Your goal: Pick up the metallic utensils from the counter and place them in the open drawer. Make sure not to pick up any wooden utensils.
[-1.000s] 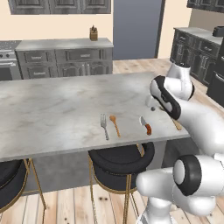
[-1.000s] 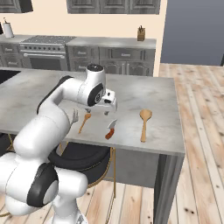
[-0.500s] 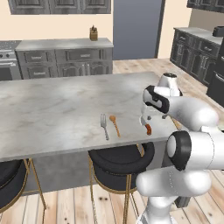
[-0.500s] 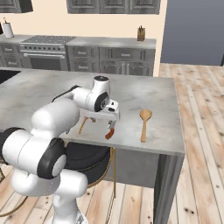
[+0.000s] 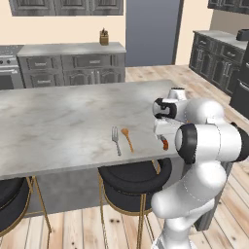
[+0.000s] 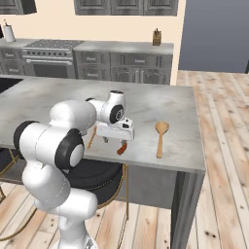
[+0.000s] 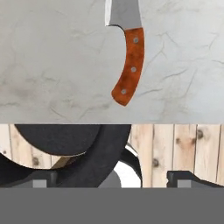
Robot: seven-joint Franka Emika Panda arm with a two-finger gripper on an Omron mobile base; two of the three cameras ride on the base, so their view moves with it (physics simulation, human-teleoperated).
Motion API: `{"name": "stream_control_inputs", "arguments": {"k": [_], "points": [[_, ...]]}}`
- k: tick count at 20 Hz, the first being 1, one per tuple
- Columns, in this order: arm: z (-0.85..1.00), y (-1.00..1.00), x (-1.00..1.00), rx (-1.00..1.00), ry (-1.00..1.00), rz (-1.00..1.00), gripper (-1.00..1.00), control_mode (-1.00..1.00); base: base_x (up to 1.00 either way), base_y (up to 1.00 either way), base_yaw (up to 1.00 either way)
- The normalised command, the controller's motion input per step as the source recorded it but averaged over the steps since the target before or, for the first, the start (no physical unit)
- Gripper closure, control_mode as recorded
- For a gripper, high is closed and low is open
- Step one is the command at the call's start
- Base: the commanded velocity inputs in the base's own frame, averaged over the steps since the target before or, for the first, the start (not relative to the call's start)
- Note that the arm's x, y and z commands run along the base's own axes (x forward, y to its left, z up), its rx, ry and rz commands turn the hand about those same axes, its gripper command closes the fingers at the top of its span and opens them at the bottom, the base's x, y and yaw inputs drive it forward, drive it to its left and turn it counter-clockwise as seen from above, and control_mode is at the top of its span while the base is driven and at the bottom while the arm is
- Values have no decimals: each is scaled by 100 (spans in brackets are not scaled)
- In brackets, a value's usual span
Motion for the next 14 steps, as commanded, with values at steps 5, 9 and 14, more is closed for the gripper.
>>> {"name": "stream_control_inputs", "arguments": {"k": [5, 9, 14], "points": [[-33, -13, 35, 0, 1, 0, -100, -100, 0, 0, 0], [-47, -5, 29, 1, 0, 0, -100, -100, 0, 0, 0], [-43, 0, 8, 5, -1, 0, -100, -100, 0, 0, 0]]}}
